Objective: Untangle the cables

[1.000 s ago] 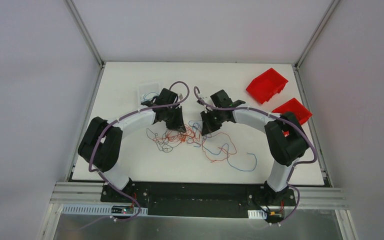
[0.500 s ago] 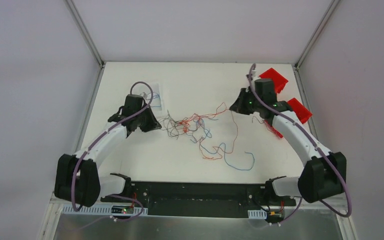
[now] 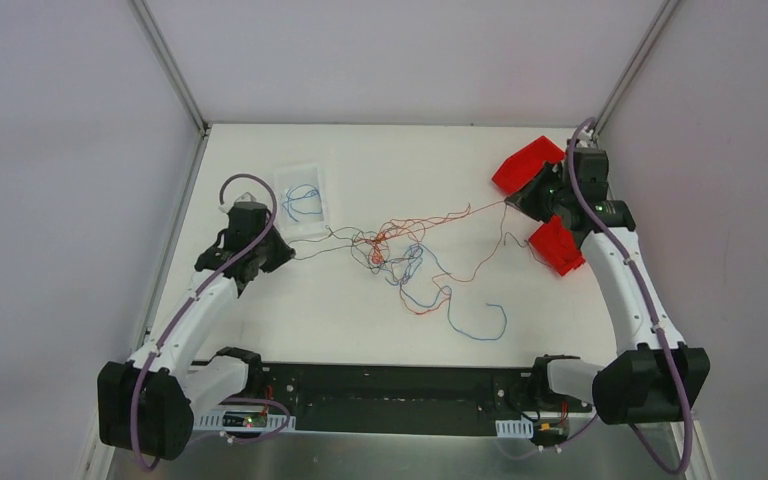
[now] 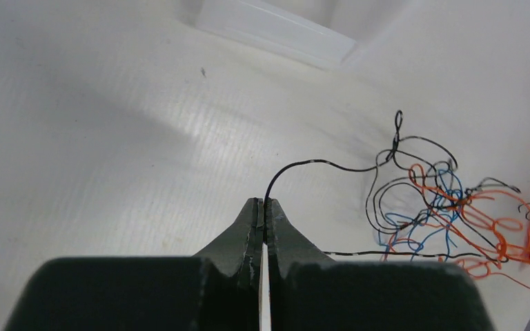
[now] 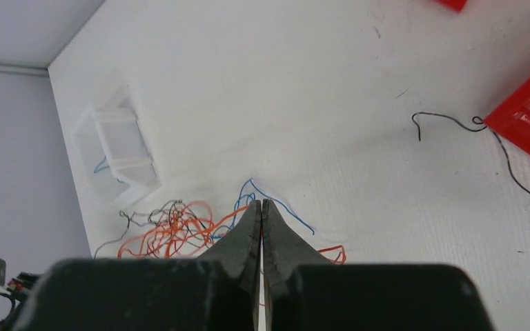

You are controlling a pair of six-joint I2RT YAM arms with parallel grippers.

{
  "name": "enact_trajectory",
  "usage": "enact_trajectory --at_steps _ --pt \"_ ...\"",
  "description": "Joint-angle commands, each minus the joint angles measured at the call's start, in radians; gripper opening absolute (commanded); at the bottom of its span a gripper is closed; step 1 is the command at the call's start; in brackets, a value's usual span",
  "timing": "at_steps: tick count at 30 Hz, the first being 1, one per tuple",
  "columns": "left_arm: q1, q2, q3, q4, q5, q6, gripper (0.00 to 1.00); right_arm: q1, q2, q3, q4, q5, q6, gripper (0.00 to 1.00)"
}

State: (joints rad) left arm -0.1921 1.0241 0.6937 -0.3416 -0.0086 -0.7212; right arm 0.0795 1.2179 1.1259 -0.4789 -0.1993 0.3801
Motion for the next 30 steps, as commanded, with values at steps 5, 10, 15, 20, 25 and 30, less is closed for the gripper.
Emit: enact_trajectory --at_steps 5,10,15,20,25,30 --pt "0.152 -0.121 -0.036 -0.098 -0.113 -0.084 0.0 -0.177 0.01 0.31 -0.176 0.139 0.058 0.0" --pt "0.186 -0.143 -0.033 -0.112 -0.095 -0.053 0.0 -0.199 -0.002 0.368 -0.185 0.149 0.062 0.0" --pt "0.186 -0.11 0.0 -0.104 0.026 0.018 0.0 -0.194 -0.015 0.342 -0.16 -0.003 0.054 0.0" --pt "0.185 -0.114 0.018 -0.094 0.108 0.063 0.03 -0.179 0.008 0.405 -0.163 -0.023 0.044 0.0" --pt "0.125 -0.07 0.089 -0.092 0.315 0.174 0.65 -0.139 0.066 0.538 -0.213 -0.126 0.017 0.0" --pt "-0.116 -0.049 0.17 -0.093 0.118 0.218 0.95 -0.064 0.074 0.537 -0.225 -0.141 0.028 0.0"
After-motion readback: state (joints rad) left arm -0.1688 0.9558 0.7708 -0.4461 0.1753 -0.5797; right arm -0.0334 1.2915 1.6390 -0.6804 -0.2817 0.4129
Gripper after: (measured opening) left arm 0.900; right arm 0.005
